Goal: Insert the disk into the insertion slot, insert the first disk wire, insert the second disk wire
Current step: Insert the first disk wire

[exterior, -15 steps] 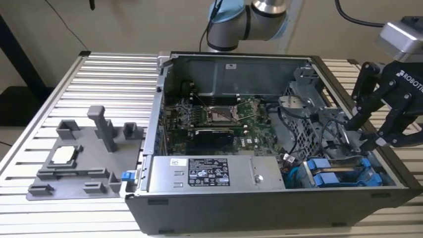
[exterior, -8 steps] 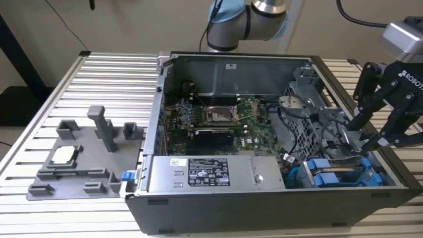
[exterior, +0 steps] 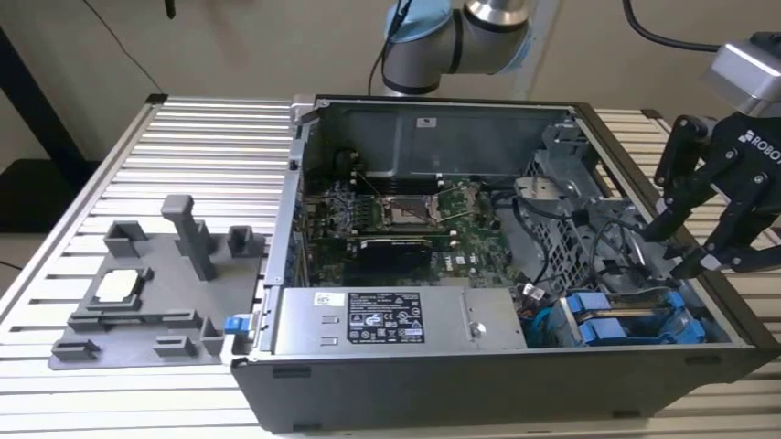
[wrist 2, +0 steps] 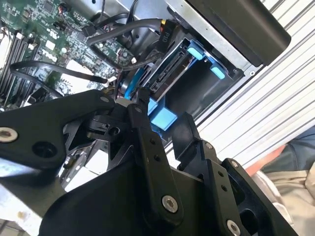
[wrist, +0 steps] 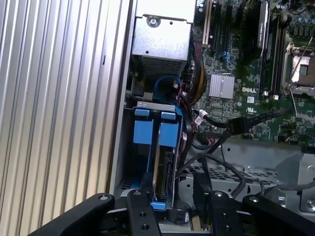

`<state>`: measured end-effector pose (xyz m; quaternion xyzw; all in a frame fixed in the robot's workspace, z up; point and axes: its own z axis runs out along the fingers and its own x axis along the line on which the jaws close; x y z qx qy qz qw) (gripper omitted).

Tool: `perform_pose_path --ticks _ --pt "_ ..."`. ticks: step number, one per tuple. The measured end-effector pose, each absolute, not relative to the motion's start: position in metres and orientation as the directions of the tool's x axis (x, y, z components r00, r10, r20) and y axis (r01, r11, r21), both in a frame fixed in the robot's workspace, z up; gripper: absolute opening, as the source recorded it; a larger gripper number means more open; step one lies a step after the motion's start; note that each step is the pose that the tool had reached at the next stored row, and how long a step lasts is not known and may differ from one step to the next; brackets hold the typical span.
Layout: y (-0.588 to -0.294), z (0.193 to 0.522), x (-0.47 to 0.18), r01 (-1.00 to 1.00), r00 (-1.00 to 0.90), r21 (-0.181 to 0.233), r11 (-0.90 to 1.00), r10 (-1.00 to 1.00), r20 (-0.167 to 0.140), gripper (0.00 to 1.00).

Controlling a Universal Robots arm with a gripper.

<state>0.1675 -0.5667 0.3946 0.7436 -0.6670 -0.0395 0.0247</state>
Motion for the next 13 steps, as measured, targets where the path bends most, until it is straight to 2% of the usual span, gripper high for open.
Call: perform_pose_path --ticks 4,10,13 --pt "-0.5664 0.3936 0.1695 -0.989 0.116 0.085 -0.118 -0.993 -0.026 0.47" --pt "-0.5661 0.3915 0.1697 -0.989 0.146 0.033 -0.147 -0.989 -0.020 0.47" --pt "-0.5661 0.3914 0.1700 -0.988 0.148 0.030 -0.149 -0.989 -0.020 0.47"
